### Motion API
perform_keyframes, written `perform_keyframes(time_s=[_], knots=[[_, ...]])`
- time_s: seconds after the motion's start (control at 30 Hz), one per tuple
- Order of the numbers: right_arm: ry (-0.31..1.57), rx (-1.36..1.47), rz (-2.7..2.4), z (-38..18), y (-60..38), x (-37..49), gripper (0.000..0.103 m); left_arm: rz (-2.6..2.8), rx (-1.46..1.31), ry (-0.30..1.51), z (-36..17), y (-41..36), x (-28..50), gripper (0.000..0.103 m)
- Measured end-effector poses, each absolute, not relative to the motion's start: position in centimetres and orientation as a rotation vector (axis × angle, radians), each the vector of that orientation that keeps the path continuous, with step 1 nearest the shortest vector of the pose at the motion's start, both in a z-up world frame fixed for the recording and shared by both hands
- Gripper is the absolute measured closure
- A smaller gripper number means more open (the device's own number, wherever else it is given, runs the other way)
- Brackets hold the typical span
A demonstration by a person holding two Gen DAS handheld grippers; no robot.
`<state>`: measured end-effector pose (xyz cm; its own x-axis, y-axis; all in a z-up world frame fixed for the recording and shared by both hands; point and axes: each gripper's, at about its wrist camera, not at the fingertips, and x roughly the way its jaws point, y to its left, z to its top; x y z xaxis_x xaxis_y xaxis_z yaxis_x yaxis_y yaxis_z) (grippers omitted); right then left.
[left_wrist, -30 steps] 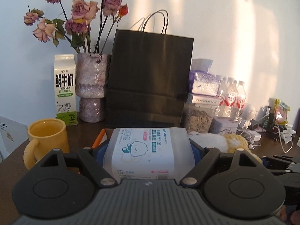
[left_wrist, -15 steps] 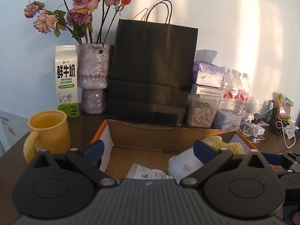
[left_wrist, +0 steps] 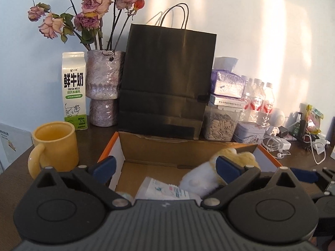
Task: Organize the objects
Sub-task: 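Open both tools to release the plush dog and bottle into the box, then withdraw both tools from the box toward the crumpled white tissue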
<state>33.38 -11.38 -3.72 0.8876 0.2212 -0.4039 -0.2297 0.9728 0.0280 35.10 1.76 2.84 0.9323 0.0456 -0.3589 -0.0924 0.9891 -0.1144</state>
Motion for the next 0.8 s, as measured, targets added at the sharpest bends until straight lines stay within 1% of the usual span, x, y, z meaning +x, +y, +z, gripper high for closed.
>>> perform_keyframes(time_s=[0.33, 0.8], knots=[[0.337, -0.057, 0.267, -2.2, -11.0, 29.3, 0.000, 0.061, -0.129, 0.323, 3.8, 1.9, 31.1, 0.000], [0.353, -0.096, 0.297, -3.2, -10.4, 23.8, 0.000, 0.060, -0.111, 0.364, 3.1, 3.2, 24.6, 0.000]])
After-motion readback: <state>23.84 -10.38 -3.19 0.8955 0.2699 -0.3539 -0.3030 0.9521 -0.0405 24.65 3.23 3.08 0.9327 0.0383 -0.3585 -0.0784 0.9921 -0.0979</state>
